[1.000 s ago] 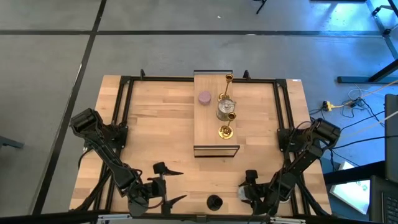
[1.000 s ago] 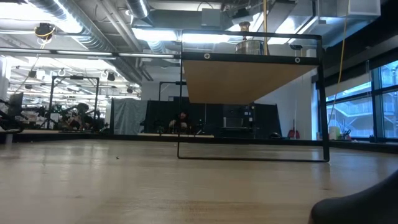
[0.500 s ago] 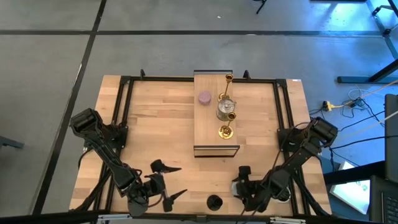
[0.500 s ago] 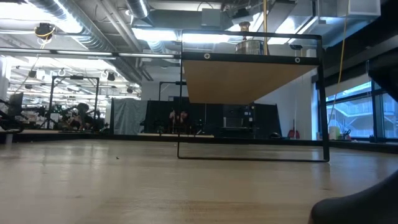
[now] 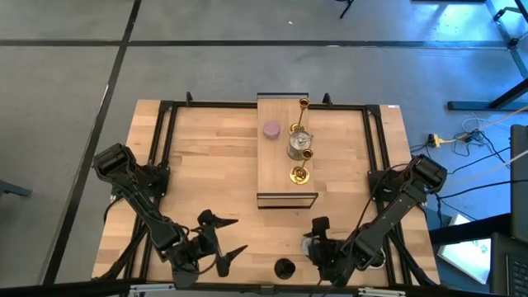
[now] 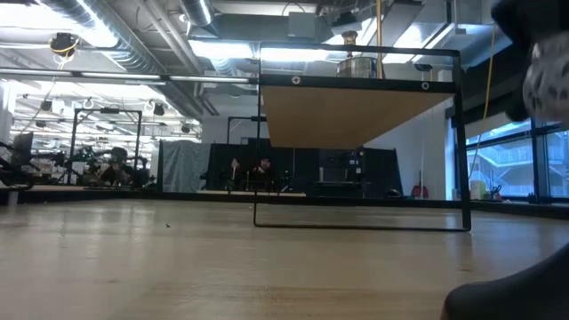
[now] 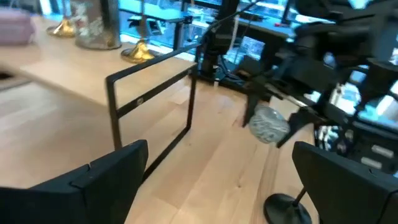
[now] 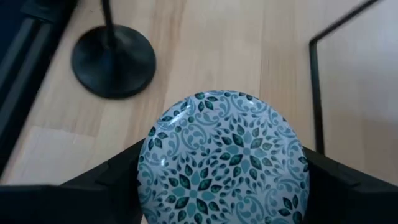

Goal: Pick & Place candle stick holders
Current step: Put the green patterned scented candle on the shelf

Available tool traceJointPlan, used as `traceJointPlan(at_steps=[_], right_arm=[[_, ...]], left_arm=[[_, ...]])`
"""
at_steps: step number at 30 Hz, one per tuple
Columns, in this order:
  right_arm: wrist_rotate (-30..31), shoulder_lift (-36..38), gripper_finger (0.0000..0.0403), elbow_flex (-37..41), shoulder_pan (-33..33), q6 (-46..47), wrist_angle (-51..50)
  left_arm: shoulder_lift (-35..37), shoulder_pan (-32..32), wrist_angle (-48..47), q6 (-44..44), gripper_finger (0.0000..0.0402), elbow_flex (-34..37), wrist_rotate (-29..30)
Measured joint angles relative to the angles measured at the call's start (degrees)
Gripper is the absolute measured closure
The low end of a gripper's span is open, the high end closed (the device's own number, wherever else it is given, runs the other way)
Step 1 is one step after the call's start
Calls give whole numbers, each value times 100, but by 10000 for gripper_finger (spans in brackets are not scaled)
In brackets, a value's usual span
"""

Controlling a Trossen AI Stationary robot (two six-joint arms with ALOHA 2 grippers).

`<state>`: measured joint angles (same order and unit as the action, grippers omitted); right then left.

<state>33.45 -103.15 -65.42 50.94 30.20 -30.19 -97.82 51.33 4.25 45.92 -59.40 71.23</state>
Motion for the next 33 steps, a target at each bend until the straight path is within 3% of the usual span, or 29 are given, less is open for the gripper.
traceJointPlan(at_steps=[5, 14, 25, 29, 33], right_arm=[[187, 7, 107, -453, 0, -344, -472], [732, 9, 101, -1252, -60, -587, -1673], [1003, 9, 104, -1979, -307, -1557, -1962], [1013, 11, 104, -2165, -381, -1866, -1975], [1104, 11, 104, -2299, -444, -2105, -2001]], left_arm=[[2, 0, -509, 1214, 4, 0, 268], [4, -66, -1363, 3109, 4, 3, 30], [4, -390, -955, 2983, 4, 4, -587], [4, -554, 13, 2253, 4, 4, -935], [4, -737, 1558, 1142, 4, 4, -1306]])
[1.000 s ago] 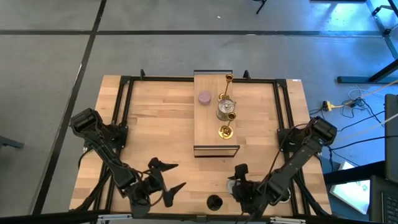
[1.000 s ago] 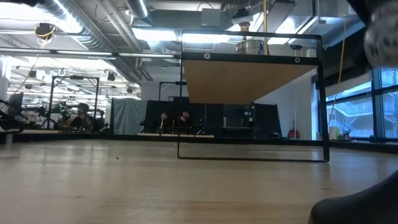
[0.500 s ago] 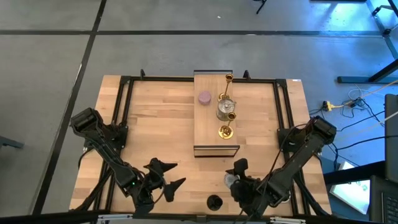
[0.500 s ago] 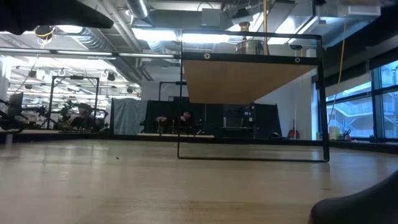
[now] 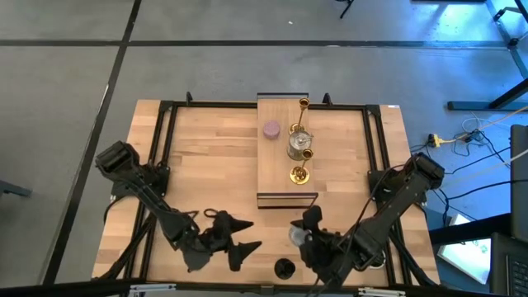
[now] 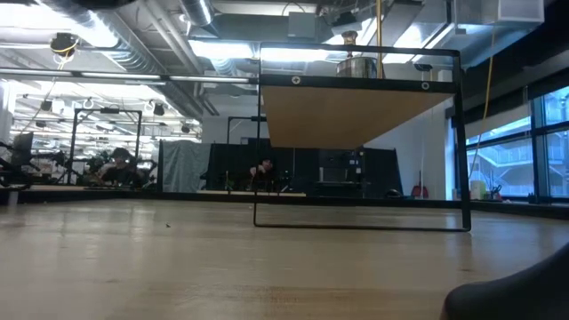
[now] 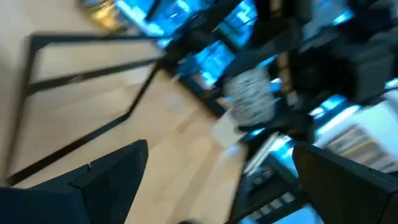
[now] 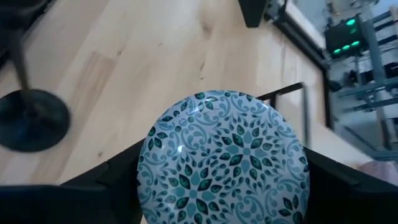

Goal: Pick & Place candle stick holders
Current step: Put the green patterned scented candle on the shelf

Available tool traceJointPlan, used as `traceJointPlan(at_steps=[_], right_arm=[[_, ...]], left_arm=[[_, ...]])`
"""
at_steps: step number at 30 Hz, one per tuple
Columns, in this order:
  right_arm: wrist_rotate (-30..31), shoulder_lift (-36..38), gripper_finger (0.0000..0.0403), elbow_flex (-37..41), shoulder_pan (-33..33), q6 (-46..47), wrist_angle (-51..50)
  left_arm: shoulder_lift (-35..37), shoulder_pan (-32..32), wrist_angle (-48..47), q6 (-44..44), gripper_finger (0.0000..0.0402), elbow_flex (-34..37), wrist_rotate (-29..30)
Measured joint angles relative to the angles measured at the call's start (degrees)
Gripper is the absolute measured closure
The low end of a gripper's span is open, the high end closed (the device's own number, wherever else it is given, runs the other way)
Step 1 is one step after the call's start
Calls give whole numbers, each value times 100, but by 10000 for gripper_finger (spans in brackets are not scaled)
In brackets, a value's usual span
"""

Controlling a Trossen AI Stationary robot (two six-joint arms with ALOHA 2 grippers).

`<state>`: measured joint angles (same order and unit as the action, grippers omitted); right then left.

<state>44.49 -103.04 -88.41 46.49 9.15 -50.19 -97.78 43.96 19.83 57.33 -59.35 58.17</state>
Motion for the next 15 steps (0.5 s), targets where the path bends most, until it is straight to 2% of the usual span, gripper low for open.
traceJointPlan(at_steps=[4, 9, 15], right_arm=[[50, 0, 104, -139, -39, -239, -22], [50, 0, 103, -367, -63, -459, -69], [297, 2, 103, -542, -95, -793, -63]], left_arm=[[0, -281, 881, -585, 4, 0, -451], [0, -731, 1402, -845, 4, 0, -1531], [0, -1004, 1520, -865, 4, 0, -1943]])
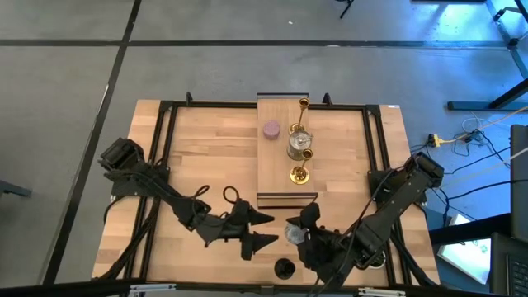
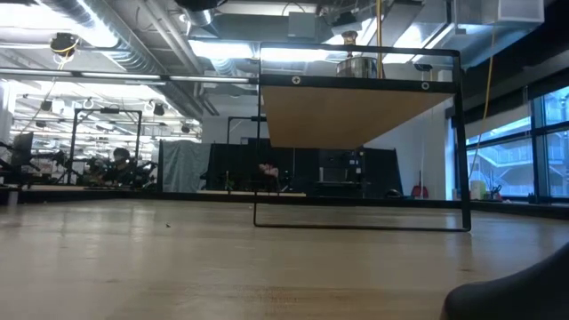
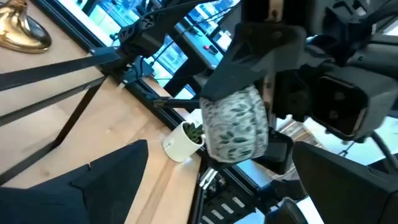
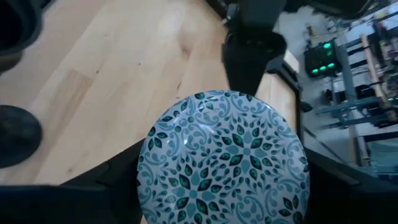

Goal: Pick & Place candle stick holders
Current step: Put the green patterned scented candle on the shelf

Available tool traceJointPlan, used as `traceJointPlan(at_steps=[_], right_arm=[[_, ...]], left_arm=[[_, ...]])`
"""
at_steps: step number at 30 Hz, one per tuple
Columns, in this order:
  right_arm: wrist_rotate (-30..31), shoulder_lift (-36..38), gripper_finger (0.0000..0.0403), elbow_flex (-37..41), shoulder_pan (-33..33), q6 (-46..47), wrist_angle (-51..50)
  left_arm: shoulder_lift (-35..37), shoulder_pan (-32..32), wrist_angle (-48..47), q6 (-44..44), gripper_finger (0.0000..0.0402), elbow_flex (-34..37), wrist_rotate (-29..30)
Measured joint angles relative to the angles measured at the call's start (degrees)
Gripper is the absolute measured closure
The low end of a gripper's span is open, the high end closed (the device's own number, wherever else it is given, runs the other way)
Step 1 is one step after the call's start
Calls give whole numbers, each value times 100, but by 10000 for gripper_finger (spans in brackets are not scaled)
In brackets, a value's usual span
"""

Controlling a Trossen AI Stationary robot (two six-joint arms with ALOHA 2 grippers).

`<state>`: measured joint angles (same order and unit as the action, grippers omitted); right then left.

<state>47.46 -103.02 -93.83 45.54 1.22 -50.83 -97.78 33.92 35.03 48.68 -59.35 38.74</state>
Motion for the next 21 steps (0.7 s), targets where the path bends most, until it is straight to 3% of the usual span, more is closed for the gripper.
traceJointPlan(at_steps=[10, 21], right_arm=[[37, 0, 103, -56, -284, -63, 44], [33, 0, 103, -56, -398, -175, 158]], left_arm=[[0, -29, 487, -872, 4, -2, -111], [-12, -238, 466, -855, 4, -2, 27]])
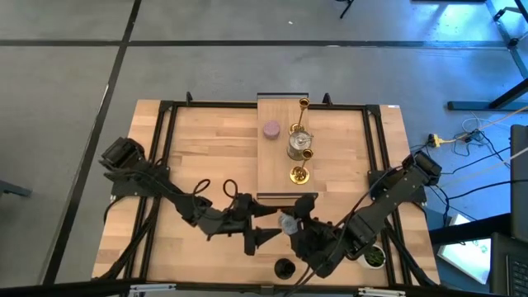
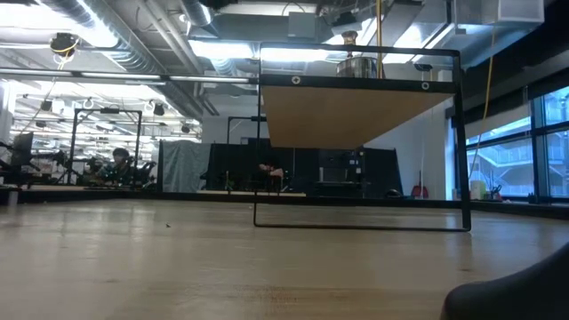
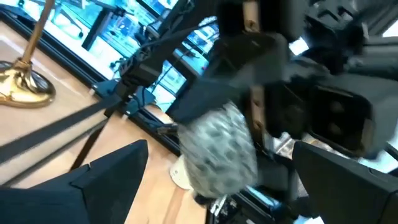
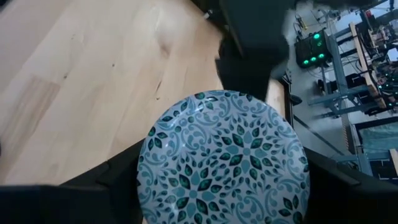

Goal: Pick & Place candle stick holders
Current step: Put the green patterned scented candle on the shelf

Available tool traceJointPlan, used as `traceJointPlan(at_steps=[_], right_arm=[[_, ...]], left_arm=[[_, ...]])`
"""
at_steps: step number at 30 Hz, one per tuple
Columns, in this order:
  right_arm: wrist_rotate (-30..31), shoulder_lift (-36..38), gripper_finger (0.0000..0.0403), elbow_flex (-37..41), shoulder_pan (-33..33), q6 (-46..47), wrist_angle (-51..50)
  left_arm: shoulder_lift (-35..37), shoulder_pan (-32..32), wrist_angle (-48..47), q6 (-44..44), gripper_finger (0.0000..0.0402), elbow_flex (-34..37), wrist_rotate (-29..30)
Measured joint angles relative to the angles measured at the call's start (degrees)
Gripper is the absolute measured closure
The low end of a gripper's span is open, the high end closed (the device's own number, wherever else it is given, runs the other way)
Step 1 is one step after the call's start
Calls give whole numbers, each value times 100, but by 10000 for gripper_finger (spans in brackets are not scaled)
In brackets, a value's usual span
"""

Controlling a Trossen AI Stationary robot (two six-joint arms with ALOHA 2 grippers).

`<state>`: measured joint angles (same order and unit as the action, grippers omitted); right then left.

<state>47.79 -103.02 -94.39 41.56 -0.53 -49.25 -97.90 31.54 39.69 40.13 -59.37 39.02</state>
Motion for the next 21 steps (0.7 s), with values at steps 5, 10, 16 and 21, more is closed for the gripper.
traceJointPlan(at_steps=[5, 10, 16, 21], right_arm=[[-40, 0, 103, 0, 0, -119, 119], [-42, 0, 103, 0, 0, -158, 177], [-44, 0, 103, 0, 1, -186, 193], [-44, 0, 103, 1, -9, -186, 192]], left_arm=[[-199, -263, 292, 117, 4, -4, -554], [-465, -364, 384, 157, 6, -155, -843], [-561, -397, 422, -103, 7, -395, -957], [-561, -390, 312, -86, 21, -497, -967]])
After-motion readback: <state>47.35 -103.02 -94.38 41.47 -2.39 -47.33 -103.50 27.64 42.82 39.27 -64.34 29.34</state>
